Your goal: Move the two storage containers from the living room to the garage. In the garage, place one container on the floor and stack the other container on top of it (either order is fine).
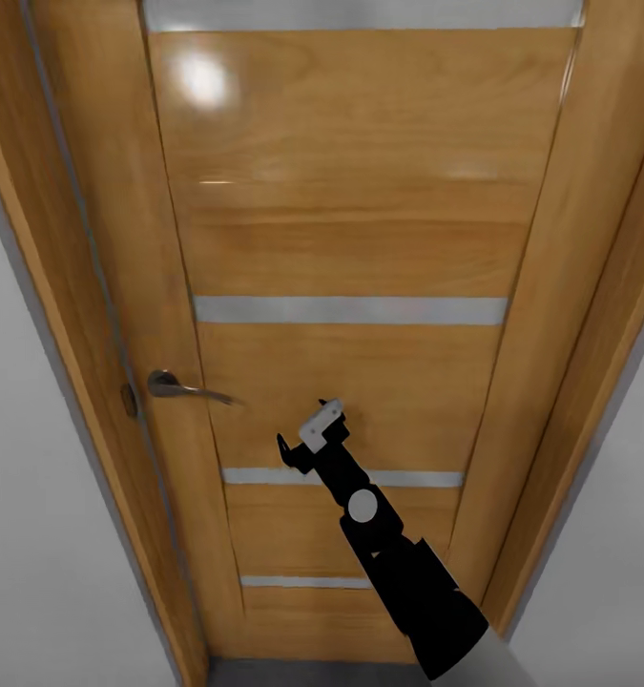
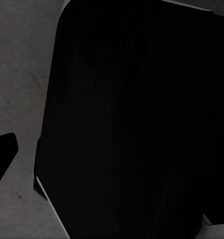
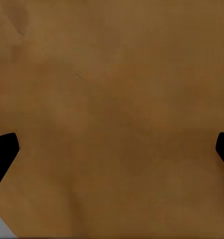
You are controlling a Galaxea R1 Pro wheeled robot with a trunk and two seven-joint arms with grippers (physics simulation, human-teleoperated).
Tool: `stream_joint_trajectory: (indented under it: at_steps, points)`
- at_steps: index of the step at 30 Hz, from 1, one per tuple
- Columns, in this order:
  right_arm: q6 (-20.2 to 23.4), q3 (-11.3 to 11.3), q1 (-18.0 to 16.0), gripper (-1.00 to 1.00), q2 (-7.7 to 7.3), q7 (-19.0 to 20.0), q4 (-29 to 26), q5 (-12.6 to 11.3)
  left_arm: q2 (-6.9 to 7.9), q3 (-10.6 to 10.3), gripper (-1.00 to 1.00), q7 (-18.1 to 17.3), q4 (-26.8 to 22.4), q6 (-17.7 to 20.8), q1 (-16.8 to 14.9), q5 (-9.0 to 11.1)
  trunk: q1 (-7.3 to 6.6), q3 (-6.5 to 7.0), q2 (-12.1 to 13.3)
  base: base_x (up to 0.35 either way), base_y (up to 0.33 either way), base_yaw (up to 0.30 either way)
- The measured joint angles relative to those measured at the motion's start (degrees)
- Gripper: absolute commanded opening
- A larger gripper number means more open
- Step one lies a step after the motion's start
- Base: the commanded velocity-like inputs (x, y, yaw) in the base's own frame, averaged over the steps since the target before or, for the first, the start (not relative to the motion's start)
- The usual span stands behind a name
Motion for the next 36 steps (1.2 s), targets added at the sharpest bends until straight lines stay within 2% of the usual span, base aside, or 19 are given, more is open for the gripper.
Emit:
stream_joint_trajectory:
  at_steps: [5, 8, 11, 13, 15, 16, 17, 18, 20, 21, 23, 25, 26, 29, 31, 36]
  points:
    - [-0.01, 0.0, 0.01, 1.0, 0.0, 0.01, 0.7, 1.56, 0.0, 0.0, 1.0, 0.0, 0.0, 0.03, 0.0, 0.06, 0.0, 0.0, 0.0, 0.306, 0.0, 0.0]
    - [-0.64, -0.02, 0.01, 1.0, 0.0, -0.12, 2.02, 4.23, 0.0, 0.0, 1.0, 0.0, 0.0, 0.02, 0.0, 0.06, 0.0, 0.0, 0.0, 0.295, 0.0, 0.0]
    - [-1.85, -0.13, -0.2, 1.0, 0.0, -0.2, 3.93, 5.34, 0.0, 0.01, 1.0, 0.0, -0.01, 0.03, 0.01, 0.13, 0.01, 0.0, 0.01, 0.276, 0.0, 0.0]
    - [-2.26, -0.28, -1.63, 1.0, 0.0, -0.22, 5.89, 5.42, 0.0, 0.01, 1.0, 0.0, -0.01, 0.03, 0.01, 0.15, 0.01, -0.01, 0.01, 0.263, 0.0, 0.0]
    - [-2.49, -0.72, -5.23, 1.0, 0.0, -0.88, 10.96, 5.05, 0.0, -0.01, 1.0, 0.0, 0.0, 0.03, 0.0, 0.16, 0.02, 0.0, 0.02, 0.172, 0.0, 0.0]
    - [-2.54, -1.21, -5.9, 1.0, 0.0, -1.24, 11.99, 5.33, 0.0, 0.0, 1.0, 0.0, -0.01, 0.04, 0.01, 0.16, 0.02, 0.0, 0.02, 0.078, 0.0, 0.0]
    - [-2.6, -1.73, -7.7, 1.0, 0.0, -2.01, 14.72, 5.21, 0.0, 0.0, 1.0, 0.0, -0.01, 0.02, 0.01, 0.17, 0.03, -0.01, 0.02, 0.016, 0.0, 0.0]
    - [-2.64, -0.54, -11.52, 1.0, 0.01, -3.23, 20.1, 4.81, 0.0, -0.01, 1.0, 0.0, 0.0, -0.01, -0.01, 0.2, 0.04, -0.01, 0.02, 0.011, 0.0, 0.0]
    - [-2.69, -3.24, -14.01, 1.0, 0.01, -4.09, 23.22, 5.02, 0.0, 0.01, 1.0, 0.0, -0.01, -0.02, 0.0, 0.19, 0.04, 0.0, 0.02, 0.004, 0.0, 0.0]
    - [-2.69, -3.4, -16.4, 1.0, 0.01, -4.55, 26.48, 4.65, 0.0, 0.04, 1.0, 0.0, 0.0, -0.01, -0.01, 0.19, 0.04, -0.01, 0.02, 0.001, 0.0, 0.0]
    - [-2.69, -3.96, -18.83, 1.0, 0.01, -4.91, 29.32, 4.47, 0.0, 0.02, 1.0, 0.0, -0.01, -0.02, 0.01, 0.19, 0.04, 0.0, 0.02, 0.0, 0.0, 0.0]
    - [-2.7, -3.97, -20.71, 1.0, 0.01, -4.97, 31.66, 3.73, 0.0, 0.01, 1.0, 0.0, -0.01, -0.02, 0.0, 0.18, 0.04, -0.01, 0.02, 0.0, 0.0, 0.0]
    - [-2.74, -1.29, -24.28, 1.0, 0.01, -5.05, 37.1, 1.63, 0.0, 0.0, 1.0, 0.0, 0.0, -0.02, -0.01, 0.18, 0.04, -0.02, 0.01, 0.0, 0.0, 0.0]
    - [-2.83, -4.04, -26.87, 1.0, 0.01, -5.73, 40.96, 0.43, 0.0, 0.0, 1.0, 0.0, -0.01, -0.01, 0.0, 0.17, 0.04, -0.01, 0.02, 0.0, 0.0, 0.0]
    - [-3.25, -4.05, -27.79, 1.0, 0.01, -6.14, 42.27, -1.06, 0.0, 0.0, 1.0, 0.0, -0.01, -0.02, 0.0, 0.16, 0.04, -0.01, 0.01, 0.0, 0.0, 0.0]
    - [-3.88, -4.22, -28.26, 1.0, 0.01, -6.7, 41.51, -1.8, 0.0, 0.0, 1.0, 0.0, -0.01, -0.02, 0.01, 0.18, 0.04, 0.0, 0.01, 0.0, 0.0, 0.0]
